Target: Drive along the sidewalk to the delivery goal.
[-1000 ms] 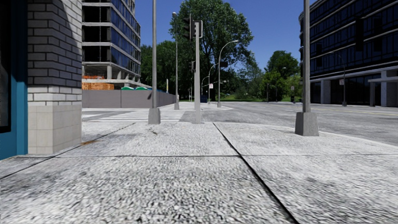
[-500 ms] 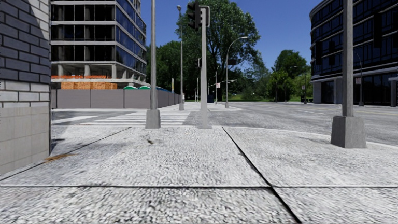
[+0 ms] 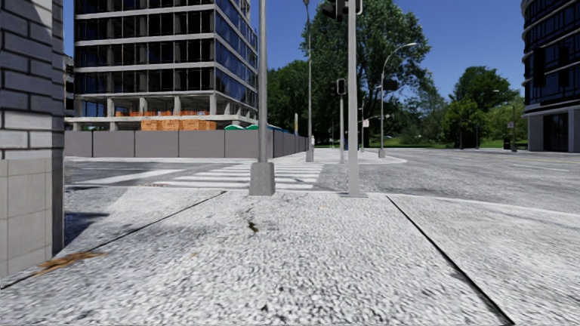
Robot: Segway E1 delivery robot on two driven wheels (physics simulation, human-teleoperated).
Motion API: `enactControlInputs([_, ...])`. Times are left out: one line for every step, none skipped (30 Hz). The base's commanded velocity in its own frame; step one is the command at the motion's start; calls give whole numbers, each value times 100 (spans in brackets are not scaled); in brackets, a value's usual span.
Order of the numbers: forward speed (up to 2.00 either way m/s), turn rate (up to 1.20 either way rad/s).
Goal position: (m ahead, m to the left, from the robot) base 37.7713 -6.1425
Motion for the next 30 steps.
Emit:
enactControlInputs([200,29])
enactControlInputs([200,7])
enactControlInputs([200,1])
enactControlInputs([200,0])
enactControlInputs([200,0])
enactControlInputs([200,0])
enactControlInputs([200,5])
enactControlInputs([200,5])
enactControlInputs([200,59])
enactControlInputs([200,89])
enactControlInputs([200,109])
enactControlInputs([200,120])
enactControlInputs([200,120])
enactControlInputs([200,120])
enactControlInputs([200,120])
enactControlInputs([200,120])
enactControlInputs([200,84])
enactControlInputs([200,34])
enactControlInputs([200,26])
enactControlInputs([200,24])
enactControlInputs([200,24])
enactControlInputs([200,36])
enactControlInputs([200,86])
enactControlInputs([200,120])
enactControlInputs([200,120])
enactControlInputs([200,120])
enactControlInputs([200,120])
enactControlInputs([200,120])
enactControlInputs([200,120])
enactControlInputs([200,120])
